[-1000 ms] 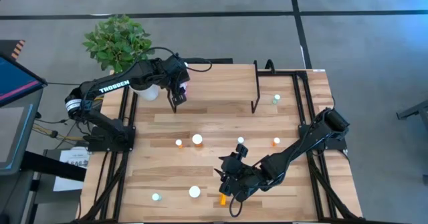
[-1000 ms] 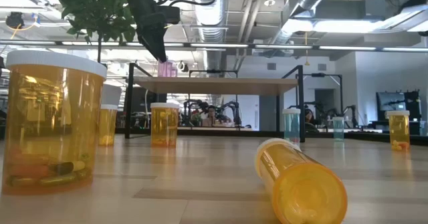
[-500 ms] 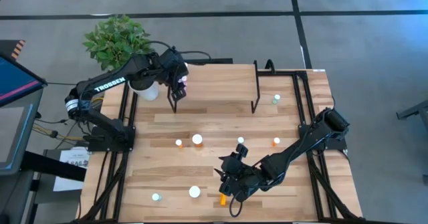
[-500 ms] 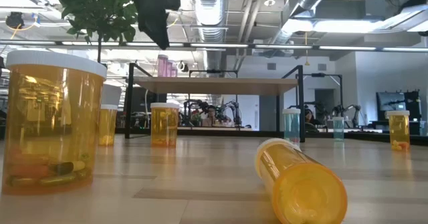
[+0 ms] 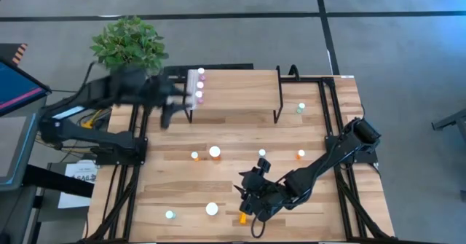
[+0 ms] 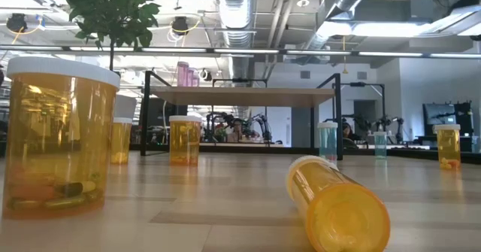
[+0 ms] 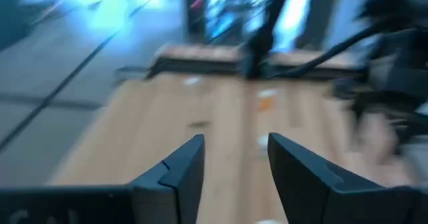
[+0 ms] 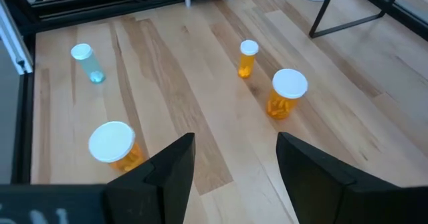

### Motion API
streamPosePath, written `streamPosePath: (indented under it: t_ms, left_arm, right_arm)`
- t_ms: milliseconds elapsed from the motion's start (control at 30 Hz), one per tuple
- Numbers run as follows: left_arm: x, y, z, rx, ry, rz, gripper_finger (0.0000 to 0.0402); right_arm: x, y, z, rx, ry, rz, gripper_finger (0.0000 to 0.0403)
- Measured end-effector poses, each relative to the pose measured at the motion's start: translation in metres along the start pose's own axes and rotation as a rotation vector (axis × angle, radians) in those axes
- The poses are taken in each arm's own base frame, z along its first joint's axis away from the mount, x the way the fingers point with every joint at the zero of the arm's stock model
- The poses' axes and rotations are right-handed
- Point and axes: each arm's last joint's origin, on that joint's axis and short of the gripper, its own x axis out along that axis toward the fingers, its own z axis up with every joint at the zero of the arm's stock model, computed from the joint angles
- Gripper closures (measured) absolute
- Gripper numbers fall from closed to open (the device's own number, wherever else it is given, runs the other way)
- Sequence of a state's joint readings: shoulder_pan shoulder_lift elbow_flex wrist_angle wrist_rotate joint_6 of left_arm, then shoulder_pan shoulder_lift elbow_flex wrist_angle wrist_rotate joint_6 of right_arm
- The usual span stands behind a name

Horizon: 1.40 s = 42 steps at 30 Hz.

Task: Pick and place medicine bottles onto shelf by color
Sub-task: Put the top left small orange pill bottle on the shelf

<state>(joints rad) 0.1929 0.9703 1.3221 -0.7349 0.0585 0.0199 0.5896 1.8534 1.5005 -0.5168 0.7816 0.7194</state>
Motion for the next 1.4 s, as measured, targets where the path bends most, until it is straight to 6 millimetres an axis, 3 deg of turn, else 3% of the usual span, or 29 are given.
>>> streamPosePath:
  t_ms: [167,333,467,667,1000,1400]
  left_arm:
    - [-0.010,-0.029,-0.063,-0.062,-0.084,-0.145,0.0263]
    - [0.005,-0.048,-0.135,-0.137,-0.164,-0.260,0.0267]
    - [0.015,-0.056,-0.167,-0.172,-0.259,-0.283,0.0268]
    - [0.027,-0.063,-0.187,-0.169,-0.249,-0.253,0.0268]
    - [0.029,-0.065,-0.185,-0.110,-0.276,-0.244,0.0268]
    - [0.029,-0.066,-0.184,-0.121,-0.273,-0.281,0.0268]
  right_arm:
    - [0.000,0.000,0.000,0.004,0.000,-0.001,0.0172]
    - [0.003,-0.002,0.003,-0.015,-0.007,-0.004,0.0172]
    - [0.005,0.000,0.007,-0.043,-0.029,0.020,0.0172]
    - [0.015,-0.005,0.018,-0.022,-0.034,0.069,0.0172]
    - [0.028,-0.015,0.031,0.057,-0.064,0.065,0.0178]
    - [0.022,-0.009,0.029,0.054,-0.077,0.077,0.0209]
